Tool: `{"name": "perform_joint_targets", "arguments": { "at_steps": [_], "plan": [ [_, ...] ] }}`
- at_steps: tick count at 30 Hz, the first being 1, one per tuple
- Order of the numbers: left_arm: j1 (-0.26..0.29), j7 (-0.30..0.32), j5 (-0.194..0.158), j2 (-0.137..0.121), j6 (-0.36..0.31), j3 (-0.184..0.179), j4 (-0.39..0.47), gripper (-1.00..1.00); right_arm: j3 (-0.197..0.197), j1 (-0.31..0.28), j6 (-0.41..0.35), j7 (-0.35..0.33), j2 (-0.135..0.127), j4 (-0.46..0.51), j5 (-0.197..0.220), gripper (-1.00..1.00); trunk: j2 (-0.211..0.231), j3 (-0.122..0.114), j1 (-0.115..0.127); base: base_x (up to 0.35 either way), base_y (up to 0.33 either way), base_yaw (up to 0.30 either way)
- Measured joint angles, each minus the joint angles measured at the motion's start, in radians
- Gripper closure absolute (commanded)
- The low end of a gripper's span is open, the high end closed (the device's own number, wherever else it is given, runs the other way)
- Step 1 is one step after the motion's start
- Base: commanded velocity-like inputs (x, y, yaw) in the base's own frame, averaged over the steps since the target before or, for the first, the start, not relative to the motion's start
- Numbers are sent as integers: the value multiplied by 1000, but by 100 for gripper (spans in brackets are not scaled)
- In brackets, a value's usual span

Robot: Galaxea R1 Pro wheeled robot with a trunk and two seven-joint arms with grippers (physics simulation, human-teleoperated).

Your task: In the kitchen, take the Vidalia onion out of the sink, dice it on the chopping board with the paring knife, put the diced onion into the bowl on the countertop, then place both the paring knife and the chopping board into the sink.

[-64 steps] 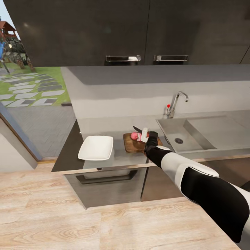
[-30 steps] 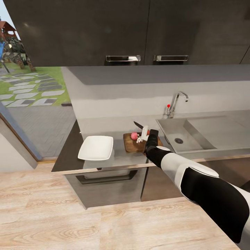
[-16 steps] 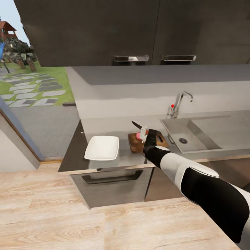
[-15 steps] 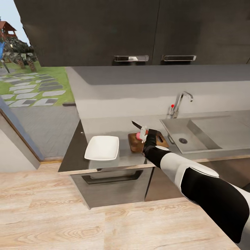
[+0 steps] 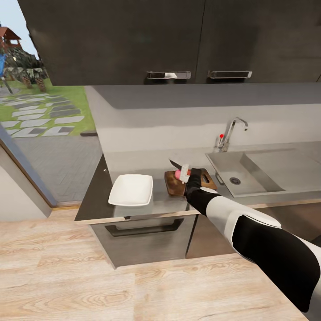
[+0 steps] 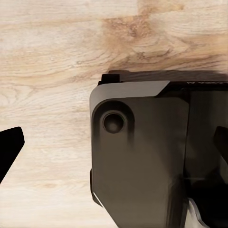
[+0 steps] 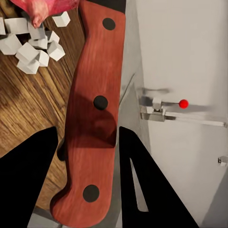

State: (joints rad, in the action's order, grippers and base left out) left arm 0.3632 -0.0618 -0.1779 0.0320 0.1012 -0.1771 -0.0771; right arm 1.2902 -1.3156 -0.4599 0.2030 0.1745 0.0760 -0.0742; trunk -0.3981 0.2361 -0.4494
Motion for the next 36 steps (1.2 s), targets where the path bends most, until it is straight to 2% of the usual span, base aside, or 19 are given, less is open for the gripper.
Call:
{"name": "perform_joint_targets", "arguments": {
  "at_steps": [36],
  "plan": [
    [0,0,0,1,0,0,-1,-100,0,0,-2,-2,0,-2,1,100,0,0,0,0,0,0]
  ]
}}
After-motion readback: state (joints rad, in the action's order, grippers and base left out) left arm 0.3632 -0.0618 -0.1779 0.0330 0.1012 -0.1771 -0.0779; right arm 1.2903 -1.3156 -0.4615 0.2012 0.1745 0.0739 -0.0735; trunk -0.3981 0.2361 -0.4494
